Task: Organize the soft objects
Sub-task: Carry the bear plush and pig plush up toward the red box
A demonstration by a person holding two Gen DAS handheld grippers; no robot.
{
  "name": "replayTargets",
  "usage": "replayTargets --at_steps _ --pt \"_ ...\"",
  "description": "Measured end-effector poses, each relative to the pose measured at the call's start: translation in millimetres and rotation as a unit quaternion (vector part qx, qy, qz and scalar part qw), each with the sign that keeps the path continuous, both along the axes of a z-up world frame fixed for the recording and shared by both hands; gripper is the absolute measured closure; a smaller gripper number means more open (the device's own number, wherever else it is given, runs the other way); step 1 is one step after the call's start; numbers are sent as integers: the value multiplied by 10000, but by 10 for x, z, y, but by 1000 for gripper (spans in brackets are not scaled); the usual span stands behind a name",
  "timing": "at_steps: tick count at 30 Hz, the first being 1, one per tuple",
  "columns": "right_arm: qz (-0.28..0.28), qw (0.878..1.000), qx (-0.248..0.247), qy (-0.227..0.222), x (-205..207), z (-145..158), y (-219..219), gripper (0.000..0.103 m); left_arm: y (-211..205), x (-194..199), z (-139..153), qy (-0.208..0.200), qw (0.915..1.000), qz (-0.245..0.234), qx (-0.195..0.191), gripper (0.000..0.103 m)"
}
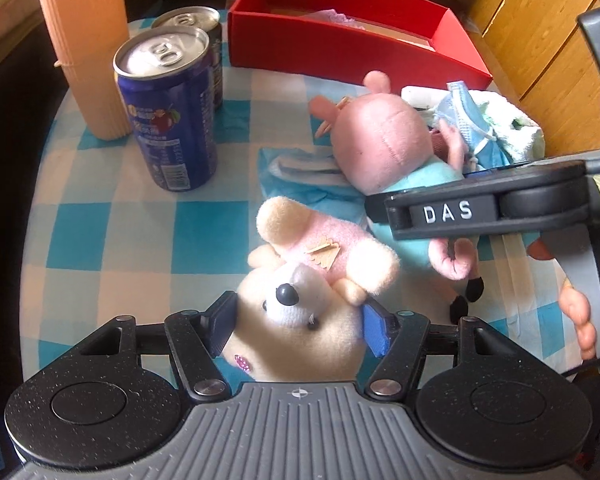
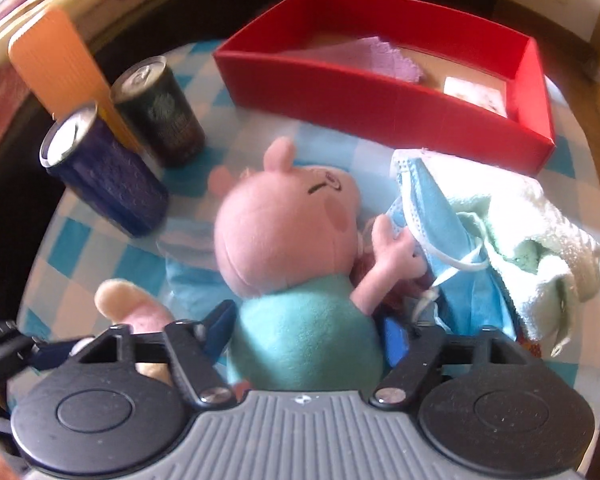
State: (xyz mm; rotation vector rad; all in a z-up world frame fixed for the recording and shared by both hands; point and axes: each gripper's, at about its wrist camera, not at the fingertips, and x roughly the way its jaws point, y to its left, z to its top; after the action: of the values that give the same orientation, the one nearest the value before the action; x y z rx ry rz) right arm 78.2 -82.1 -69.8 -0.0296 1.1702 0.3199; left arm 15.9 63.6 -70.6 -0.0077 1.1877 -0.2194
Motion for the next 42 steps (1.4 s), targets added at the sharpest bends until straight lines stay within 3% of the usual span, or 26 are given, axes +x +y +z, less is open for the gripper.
replayTargets --at_steps 12,19,21,28,31,35,42 --pt "206 9995 242 -70 -368 263 -269 56 5 24 -36 23 9998 -108 151 39" --pt "614 9981 -16 57 -605 121 -315 55 -48 -52 -120 102 9994 -234 253 38" --pt "694 9972 -29 277 -613 3 -314 54 -75 -51 -127 99 9992 -245 305 37" --pt "606 9975 -112 352 -535 -52 -321 52 -53 23 -199 260 9988 -141 385 27" --pt "658 9970 -147 375 -563 -71 -334 53 -77 -3 -234 274 9984 -187 452 29" --pt "620 9978 32 250 -604 78 -352 56 -36 -15 -94 214 9995 -141 156 33" --pt "340 9958 831 193 -593 369 -517 57 54 -89 253 -107 9992 -52 -385 34"
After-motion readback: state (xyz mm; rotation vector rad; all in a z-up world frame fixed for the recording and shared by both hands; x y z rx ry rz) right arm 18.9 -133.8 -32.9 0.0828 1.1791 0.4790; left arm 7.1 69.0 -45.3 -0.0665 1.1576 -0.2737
